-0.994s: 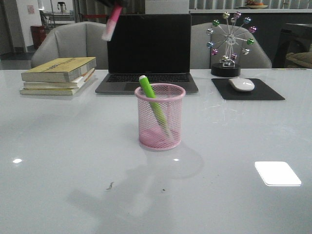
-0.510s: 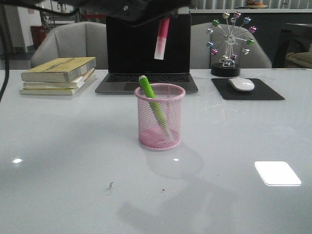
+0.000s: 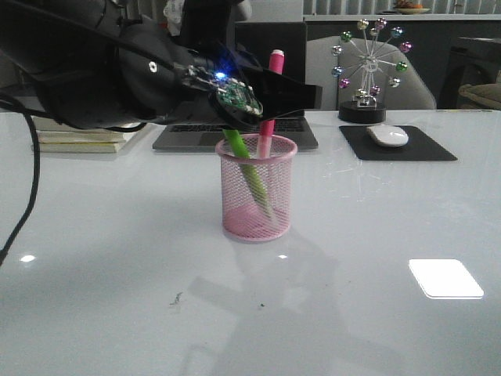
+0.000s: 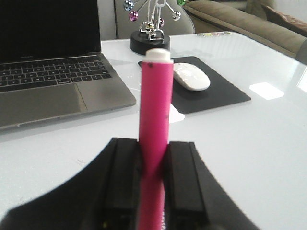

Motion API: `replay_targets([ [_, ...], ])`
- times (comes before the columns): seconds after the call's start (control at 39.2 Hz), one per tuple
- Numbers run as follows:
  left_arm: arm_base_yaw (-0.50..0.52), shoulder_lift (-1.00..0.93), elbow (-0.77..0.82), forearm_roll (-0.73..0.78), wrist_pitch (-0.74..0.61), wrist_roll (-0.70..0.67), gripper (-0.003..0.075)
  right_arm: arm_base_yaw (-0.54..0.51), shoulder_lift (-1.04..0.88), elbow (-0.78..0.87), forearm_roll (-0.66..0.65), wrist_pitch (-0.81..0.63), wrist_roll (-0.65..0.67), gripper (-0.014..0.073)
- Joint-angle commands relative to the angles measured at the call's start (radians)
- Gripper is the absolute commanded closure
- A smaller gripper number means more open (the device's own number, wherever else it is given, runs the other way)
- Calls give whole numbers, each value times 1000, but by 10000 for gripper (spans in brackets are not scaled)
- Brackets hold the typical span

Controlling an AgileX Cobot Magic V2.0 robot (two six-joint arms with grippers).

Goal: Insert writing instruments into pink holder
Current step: 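Lower the pink marker into the holder and open the left gripper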

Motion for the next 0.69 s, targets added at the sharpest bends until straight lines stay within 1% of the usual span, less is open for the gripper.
replay_targets([
  [0.0, -14, -57, -25, 5, -101, -9, 622, -8, -3, -27, 4, -53, -8, 177],
  [0.08, -24, -62, -25, 3, -105, -9, 613, -8, -3, -27, 4, -52, -8, 177],
  [0.15, -36, -62, -25, 3, -105, -14, 573, -8, -3, -27, 4, -52, -8, 177],
  [0.23, -46, -63, -25, 1, -105, -31, 488, -8, -3, -27, 4, -52, -8, 177],
  [0.31, -53, -63, -25, 1, -105, -54, 366, -8, -3, -27, 4, -52, -8, 177],
  [0.38, -54, -67, -25, 1, -105, -54, 261, -8, -3, -27, 4, -52, -8, 177],
  [0.46, -52, -75, -25, 1, -105, -54, 226, -8, -3, -27, 1, -52, -8, 177],
  [0.54, -40, -91, -25, 1, -103, -47, 230, -8, -3, -27, -6, -52, -8, 177],
  [0.66, -14, -156, -25, 1, -83, 20, 231, -8, -3, -27, -24, -52, -8, 177],
])
